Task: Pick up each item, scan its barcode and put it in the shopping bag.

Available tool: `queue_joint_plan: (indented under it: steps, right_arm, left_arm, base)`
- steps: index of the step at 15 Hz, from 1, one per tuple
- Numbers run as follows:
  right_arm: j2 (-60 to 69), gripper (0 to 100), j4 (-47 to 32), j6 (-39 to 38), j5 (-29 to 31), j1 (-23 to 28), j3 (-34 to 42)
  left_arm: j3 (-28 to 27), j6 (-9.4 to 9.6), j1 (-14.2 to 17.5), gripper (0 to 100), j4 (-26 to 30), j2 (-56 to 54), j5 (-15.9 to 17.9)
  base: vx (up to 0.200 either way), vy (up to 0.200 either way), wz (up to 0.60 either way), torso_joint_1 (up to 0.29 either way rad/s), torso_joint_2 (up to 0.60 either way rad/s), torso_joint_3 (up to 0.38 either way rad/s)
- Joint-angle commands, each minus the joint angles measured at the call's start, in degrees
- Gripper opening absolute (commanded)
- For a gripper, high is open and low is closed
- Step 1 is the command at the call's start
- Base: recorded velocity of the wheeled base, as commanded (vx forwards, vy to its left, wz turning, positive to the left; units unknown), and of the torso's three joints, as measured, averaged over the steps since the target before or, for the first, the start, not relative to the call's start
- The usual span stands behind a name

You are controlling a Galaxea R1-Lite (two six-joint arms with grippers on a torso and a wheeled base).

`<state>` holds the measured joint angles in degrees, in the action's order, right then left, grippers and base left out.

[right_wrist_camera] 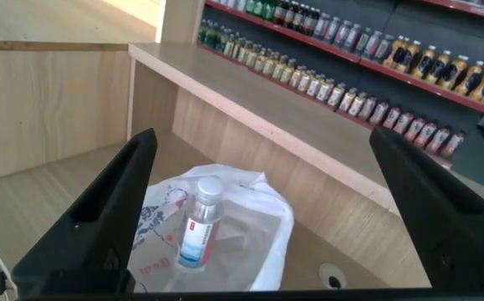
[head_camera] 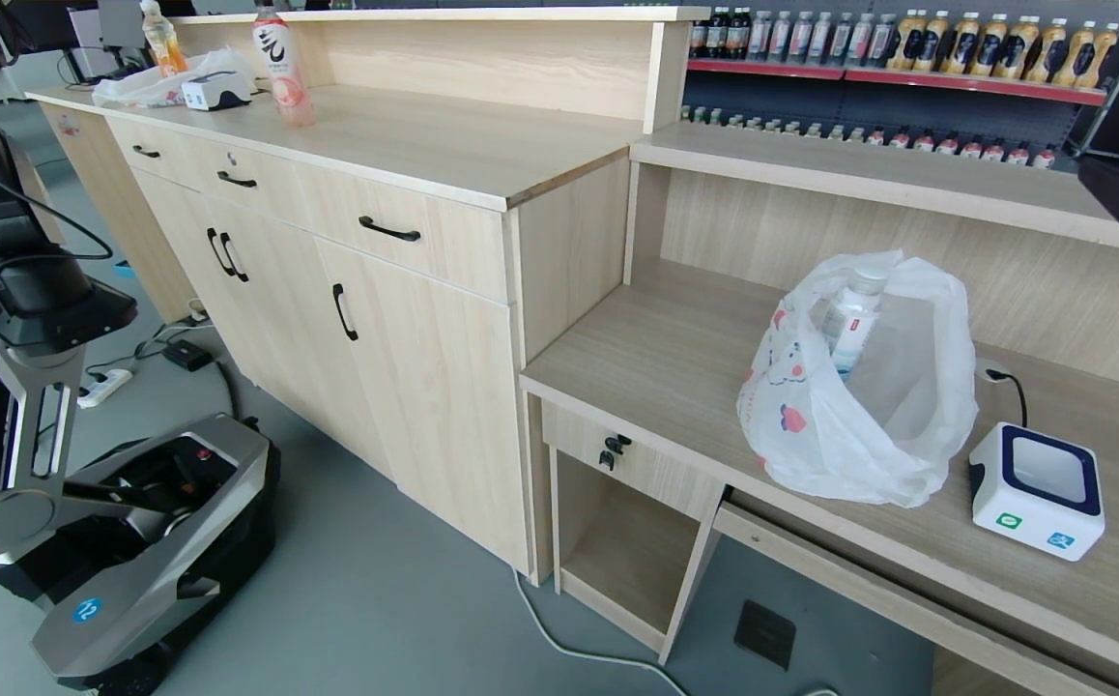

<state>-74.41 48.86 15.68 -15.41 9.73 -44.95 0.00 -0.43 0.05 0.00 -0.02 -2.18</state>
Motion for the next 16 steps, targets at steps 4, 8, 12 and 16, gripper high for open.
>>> queue_joint_plan:
  steps: [4,8,12,16]
  right_arm:
    - [-0.03,100,0.27,0.41,0.03,0.47,2.14]
    - [0.14,100,0.36,2.25,0.12,0.56,2.76]
    - [2.69,100,0.36,7.35,-0.06,0.64,5.84]
    - [4.89,100,-1.4,7.0,-0.06,0.38,4.78]
  left_arm:
    - [0.0,-0.01,0.13,100,0.0,0.02,-0.1]
    - [0.0,-0.01,0.04,100,0.0,0.02,-0.02]
    - [0.0,-0.01,0.04,100,0.0,0.02,-0.1]
    - [0.0,-0.01,0.04,100,0.0,0.02,-0.02]
  base:
    - [0.0,0.0,0.0,0.0,0.0,0.0]
    - [0.0,0.0,0.0,0.0,0.0,0.0]
    - [0.0,0.0,0.0,0.0,0.0,0.0]
    - [0.0,0.0,0.0,0.0,0.0,0.0]
